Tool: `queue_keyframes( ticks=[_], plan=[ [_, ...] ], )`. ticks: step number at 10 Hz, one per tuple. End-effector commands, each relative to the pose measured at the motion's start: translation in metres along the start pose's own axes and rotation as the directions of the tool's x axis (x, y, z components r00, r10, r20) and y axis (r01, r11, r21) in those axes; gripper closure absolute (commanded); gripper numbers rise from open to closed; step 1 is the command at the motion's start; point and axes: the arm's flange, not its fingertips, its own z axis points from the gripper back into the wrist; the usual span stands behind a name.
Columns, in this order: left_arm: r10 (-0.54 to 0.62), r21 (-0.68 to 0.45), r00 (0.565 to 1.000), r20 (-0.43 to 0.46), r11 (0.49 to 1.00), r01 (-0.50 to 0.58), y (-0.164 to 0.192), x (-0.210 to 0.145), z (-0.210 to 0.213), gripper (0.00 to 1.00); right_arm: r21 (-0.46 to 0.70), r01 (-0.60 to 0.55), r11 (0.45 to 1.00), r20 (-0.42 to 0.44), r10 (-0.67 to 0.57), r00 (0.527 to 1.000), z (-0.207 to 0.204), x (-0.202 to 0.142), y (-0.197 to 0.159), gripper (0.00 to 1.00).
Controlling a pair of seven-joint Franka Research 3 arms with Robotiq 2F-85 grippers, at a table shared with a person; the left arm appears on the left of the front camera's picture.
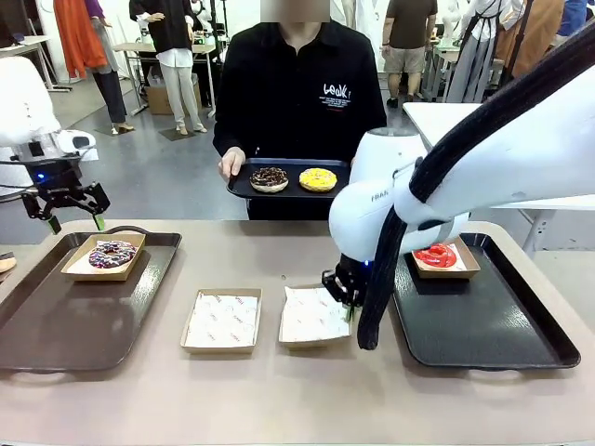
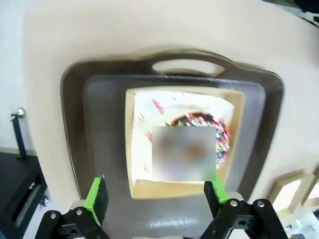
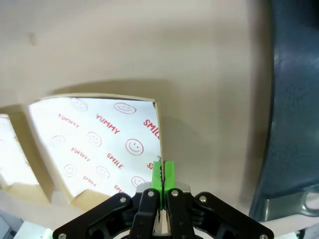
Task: Individually package the donuts and arrange them on the tray.
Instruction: Place the picked Paper togo box on the Handle tray while simultaneously picking up another Paper togo box from the table with the other hand.
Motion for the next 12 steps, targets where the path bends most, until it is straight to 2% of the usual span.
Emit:
queue_keyframes(
  ticks=[1,3,5,7,9,11,12],
  plan=[
    [0.015,-0.191,0.998,0.061,0.982,-0.003,0.034,-0.053,0.031,0.0,0.039,-0.037,0.999,-0.013,0.037,0.999,0.053,0.006,-0.002,1.0],
    [0.048,-0.351,0.986,0.159,0.936,0.012,0.076,-0.1,0.049,0.0,0.035,-0.083,0.996,-0.014,0.083,0.996,0.105,0.023,-0.001,1.0],
    [0.079,-0.577,0.959,0.271,0.811,0.096,0.123,-0.143,0.054,0.0,-0.017,-0.07,0.997,-0.028,0.07,0.997,0.138,0.061,0.009,1.0],
    [0.16,-0.745,0.956,0.246,0.662,0.081,0.157,-0.171,0.05,0.0,-0.051,-0.057,0.997,-0.063,0.054,0.997,0.152,0.107,0.017,1.0],
    [0.221,-0.84,0.954,0.202,0.54,0.053,0.189,-0.185,0.044,0.0,-0.054,-0.062,0.997,-0.091,0.057,0.994,0.149,0.141,0.021,1.0],
    [0.238,-0.875,0.959,0.154,0.484,0.02,0.208,-0.183,0.042,0.0,-0.042,-0.078,0.996,-0.102,0.074,0.992,0.142,0.16,0.02,1.0],
    [0.248,-0.881,0.961,0.123,0.473,-0.009,0.211,-0.18,0.041,0.0,-0.033,-0.074,0.997,-0.098,0.071,0.993,0.14,0.166,0.018,1.0]
  ],
)
